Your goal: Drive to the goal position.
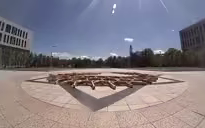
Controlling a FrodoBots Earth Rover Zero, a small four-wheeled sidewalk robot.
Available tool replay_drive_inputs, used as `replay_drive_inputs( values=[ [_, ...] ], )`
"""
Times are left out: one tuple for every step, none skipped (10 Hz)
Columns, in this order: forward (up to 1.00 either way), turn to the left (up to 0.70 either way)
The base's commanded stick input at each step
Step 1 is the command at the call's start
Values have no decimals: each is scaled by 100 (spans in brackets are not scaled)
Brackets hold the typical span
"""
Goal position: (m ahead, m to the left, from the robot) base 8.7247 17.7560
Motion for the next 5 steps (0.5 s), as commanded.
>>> replay_drive_inputs(
  values=[
    [6, 0],
    [6, 0],
    [6, 0],
    [6, 0],
    [7, 0]
  ],
)
